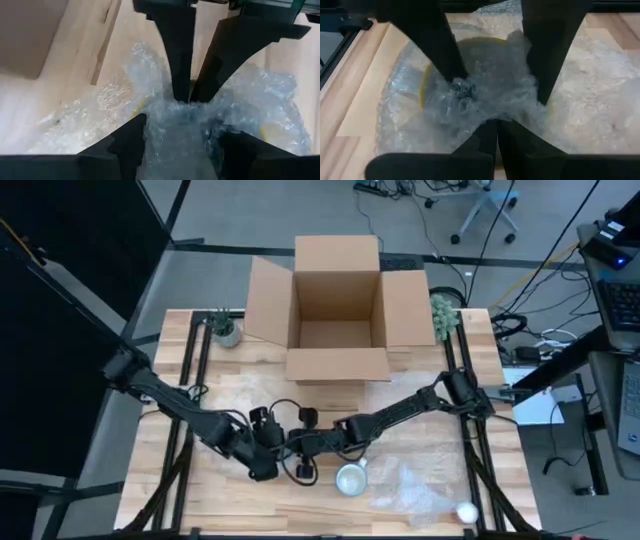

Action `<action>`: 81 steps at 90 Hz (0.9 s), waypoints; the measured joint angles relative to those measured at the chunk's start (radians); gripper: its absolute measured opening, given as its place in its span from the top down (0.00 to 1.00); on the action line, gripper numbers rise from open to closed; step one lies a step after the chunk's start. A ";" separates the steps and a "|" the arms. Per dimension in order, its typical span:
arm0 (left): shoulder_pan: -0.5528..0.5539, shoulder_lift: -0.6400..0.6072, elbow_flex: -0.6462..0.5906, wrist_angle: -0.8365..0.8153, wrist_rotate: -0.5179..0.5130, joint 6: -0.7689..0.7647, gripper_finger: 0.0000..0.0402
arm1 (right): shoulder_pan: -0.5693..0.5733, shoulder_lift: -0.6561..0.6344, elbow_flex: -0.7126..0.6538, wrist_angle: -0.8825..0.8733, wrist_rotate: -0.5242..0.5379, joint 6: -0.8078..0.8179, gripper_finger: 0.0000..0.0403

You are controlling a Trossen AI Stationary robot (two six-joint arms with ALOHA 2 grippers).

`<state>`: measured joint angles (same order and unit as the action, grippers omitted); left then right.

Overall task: Wrap mug
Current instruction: Wrap the yellow mug with the left bubble wrap

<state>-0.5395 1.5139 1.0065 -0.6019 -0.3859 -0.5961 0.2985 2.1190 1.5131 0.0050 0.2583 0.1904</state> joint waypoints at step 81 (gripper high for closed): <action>-0.086 0.005 -0.003 -0.038 0.016 -0.047 0.55 | 0.031 -0.007 0.001 0.183 0.005 -0.013 1.00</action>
<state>-0.6251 1.5188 1.0039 -0.6399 -0.3702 -0.6431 0.3291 2.1117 1.5139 0.1881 0.2634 0.1773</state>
